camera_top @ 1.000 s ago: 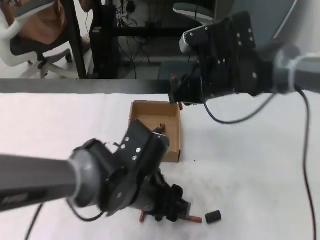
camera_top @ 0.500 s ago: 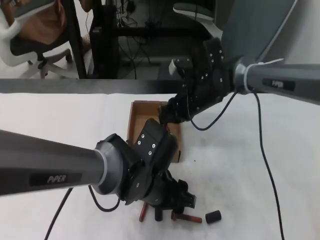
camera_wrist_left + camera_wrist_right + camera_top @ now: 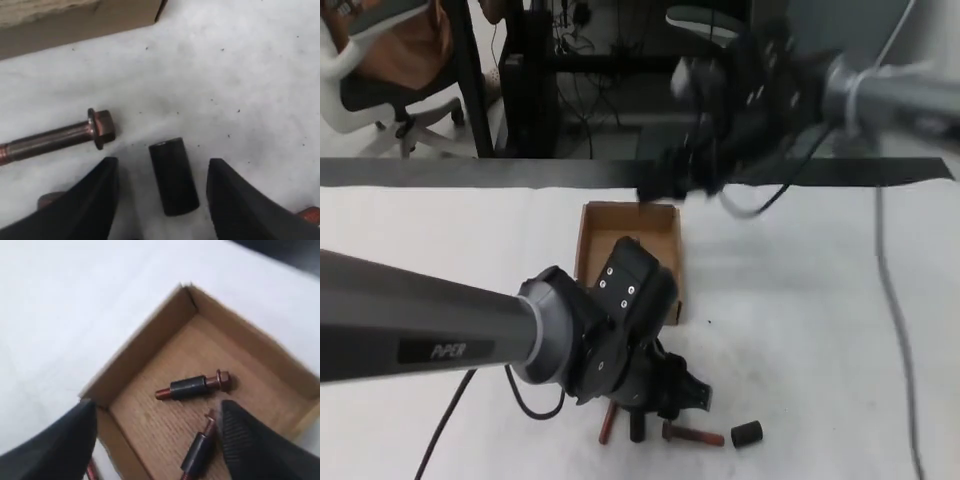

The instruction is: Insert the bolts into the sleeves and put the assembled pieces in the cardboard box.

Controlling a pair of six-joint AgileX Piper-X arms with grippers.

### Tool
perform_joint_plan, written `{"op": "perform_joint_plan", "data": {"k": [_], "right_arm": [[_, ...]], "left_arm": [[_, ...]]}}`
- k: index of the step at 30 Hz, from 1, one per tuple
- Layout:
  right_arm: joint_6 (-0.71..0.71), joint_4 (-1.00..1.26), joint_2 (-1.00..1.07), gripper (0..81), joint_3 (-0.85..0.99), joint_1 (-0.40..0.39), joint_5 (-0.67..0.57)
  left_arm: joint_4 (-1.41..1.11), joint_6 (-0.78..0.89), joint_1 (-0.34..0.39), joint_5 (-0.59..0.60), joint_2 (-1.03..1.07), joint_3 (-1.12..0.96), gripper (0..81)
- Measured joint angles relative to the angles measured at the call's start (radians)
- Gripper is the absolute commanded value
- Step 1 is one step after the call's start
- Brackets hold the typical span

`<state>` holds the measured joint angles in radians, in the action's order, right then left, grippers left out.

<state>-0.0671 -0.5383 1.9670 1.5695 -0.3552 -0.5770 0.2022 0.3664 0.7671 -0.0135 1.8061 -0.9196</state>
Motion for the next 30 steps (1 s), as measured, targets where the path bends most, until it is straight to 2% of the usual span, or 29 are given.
{"op": "perform_joint_plan", "data": {"k": [8,10,11,12,13,19,23,27,30], "right_arm": [[-0.022,0.016,-0.317,62.9,0.008,0.041,0.0],[-0.022,0.018,-0.373,62.9,0.008,0.05,0.0],[-0.022,0.022,-0.4,62.9,0.01,0.054,0.0],[-0.022,0.022,-0.422,62.9,0.01,0.059,-0.002],[-0.022,0.022,-0.438,62.9,0.01,0.062,-0.002],[-0.063,-0.072,-0.522,55.2,-0.018,0.084,0.003],[-0.204,-0.203,-0.573,44.8,-0.147,0.087,0.058],[-0.242,-0.247,-0.563,44.4,-0.33,0.061,0.104],[-0.242,-0.261,-0.517,44.4,-0.45,0.009,0.127]], "left_arm": [[0.095,0.008,0.013,0.019,0.054,-0.102,48.2],[0.144,0.008,0.02,0.007,0.07,-0.133,37.2],[0.162,0.008,0.023,-0.005,0.075,-0.144,24.8],[0.181,0.008,0.024,-0.02,0.079,-0.154,8.3],[0.196,0.008,0.024,-0.038,0.082,-0.159,1.0],[0.233,-0.062,0.036,-0.077,0.063,-0.162,1.8],[0.286,-0.131,0.042,-0.121,-0.029,-0.122,1.8],[0.184,-0.135,0.042,-0.16,-0.226,-0.008,1.8],[0.11,-0.097,0.027,-0.175,-0.334,0.089,1.8]]}}
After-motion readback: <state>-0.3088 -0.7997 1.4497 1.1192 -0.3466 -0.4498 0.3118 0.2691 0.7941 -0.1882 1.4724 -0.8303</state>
